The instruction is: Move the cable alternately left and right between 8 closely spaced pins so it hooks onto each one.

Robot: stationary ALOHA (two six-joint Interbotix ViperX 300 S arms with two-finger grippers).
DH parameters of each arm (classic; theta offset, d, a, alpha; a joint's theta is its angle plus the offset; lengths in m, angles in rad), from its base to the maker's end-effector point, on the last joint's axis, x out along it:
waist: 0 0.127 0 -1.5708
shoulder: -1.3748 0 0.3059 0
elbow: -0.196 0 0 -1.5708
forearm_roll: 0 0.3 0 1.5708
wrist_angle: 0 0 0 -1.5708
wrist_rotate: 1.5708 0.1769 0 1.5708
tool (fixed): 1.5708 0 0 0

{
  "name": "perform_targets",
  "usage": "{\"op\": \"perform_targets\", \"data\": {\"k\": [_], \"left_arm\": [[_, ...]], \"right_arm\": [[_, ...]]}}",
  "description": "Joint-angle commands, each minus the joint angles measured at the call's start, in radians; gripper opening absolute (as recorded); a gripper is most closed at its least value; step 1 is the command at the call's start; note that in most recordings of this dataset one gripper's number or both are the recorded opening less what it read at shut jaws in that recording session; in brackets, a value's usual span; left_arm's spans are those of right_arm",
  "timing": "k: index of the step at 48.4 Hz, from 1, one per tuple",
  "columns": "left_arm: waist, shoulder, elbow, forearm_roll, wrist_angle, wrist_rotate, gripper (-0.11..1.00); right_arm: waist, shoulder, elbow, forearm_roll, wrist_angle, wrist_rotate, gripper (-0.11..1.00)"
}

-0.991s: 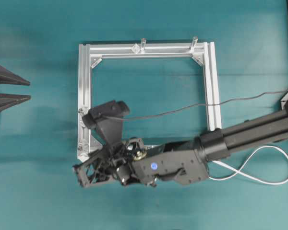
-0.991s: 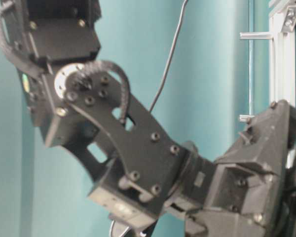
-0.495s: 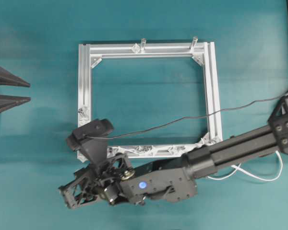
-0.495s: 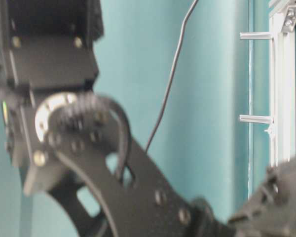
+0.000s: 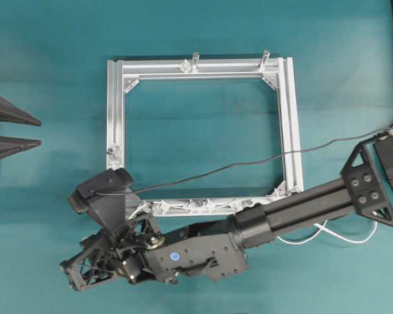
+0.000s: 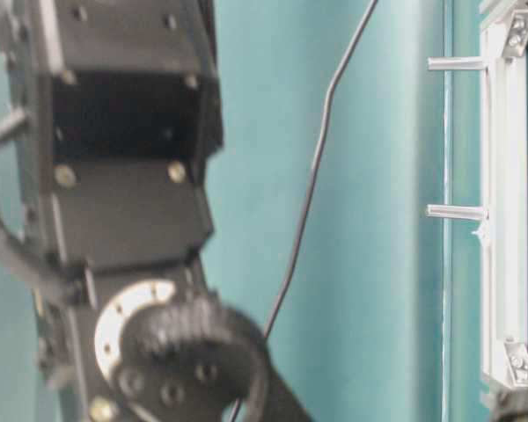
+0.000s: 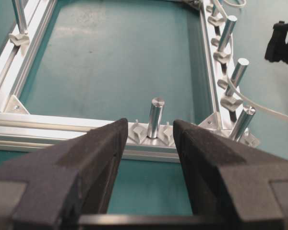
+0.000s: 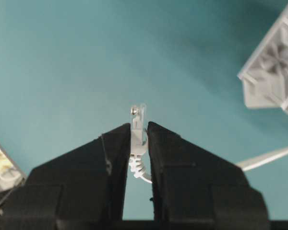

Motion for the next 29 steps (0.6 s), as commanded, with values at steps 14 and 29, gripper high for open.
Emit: {"op": "perform_targets", "data": {"k": [14,29], "left_arm": [[-0.006,0.006,-0.009,0.003,-0.005,-0.008,0.53],[-0.006,0.006,-0.011,0.002,-0.005,-0.008,0.53]], "right_arm": [[-0.074,0.012,-0.101,-0.009,-0.021,-0.046,0.14],[-0.118,0.020,-0.103,-0.009,-0.023,-0.104,0.14]]}}
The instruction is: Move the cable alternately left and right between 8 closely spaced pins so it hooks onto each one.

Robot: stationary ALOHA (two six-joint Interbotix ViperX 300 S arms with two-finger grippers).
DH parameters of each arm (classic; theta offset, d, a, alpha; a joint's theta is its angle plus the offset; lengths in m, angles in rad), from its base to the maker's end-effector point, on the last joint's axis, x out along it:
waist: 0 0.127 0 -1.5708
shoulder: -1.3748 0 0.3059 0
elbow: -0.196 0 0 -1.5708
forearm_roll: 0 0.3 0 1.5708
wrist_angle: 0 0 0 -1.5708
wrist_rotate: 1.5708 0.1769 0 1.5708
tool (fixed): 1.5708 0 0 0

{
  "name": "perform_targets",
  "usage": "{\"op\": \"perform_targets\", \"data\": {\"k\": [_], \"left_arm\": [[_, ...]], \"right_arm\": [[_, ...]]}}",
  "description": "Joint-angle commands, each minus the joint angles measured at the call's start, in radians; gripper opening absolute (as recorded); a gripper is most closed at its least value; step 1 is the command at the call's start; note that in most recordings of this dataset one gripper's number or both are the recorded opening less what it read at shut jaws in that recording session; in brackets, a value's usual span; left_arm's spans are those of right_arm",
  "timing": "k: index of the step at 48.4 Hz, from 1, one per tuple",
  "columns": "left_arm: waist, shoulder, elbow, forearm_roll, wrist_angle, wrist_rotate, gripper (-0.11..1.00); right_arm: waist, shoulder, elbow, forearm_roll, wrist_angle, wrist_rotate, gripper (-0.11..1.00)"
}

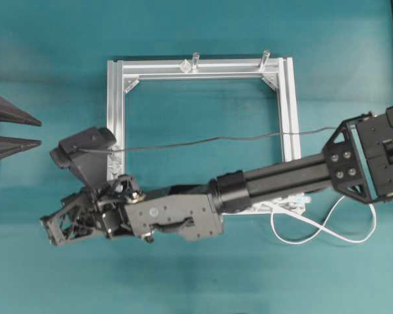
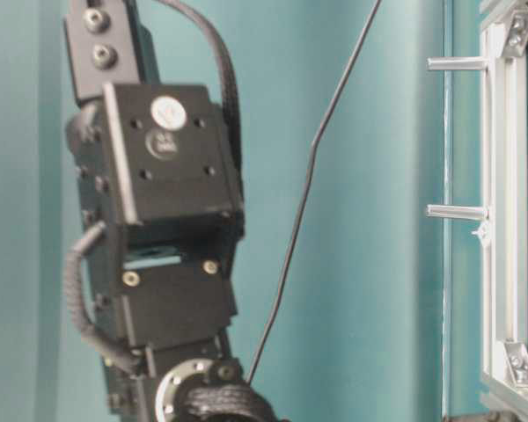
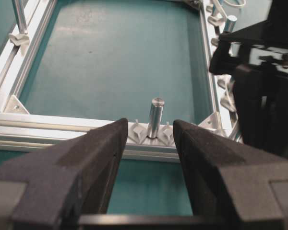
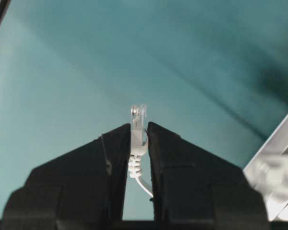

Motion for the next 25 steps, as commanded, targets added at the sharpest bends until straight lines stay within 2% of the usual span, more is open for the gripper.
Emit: {"op": "perform_targets", "data": {"k": [1,25], "left_arm": [[-0.005,0.008,-0.011,0.003,-0.005,-0.008,0.53],[-0.005,0.008,-0.009,0.003,-0.005,-0.009,0.53]], "right_arm": [[-0.011,-0.025,-0.026,-0.008,-0.008,-0.023,0.14],[-0.083,-0.025,-0.026,-0.005,0.002,-0.123,0.14]]}}
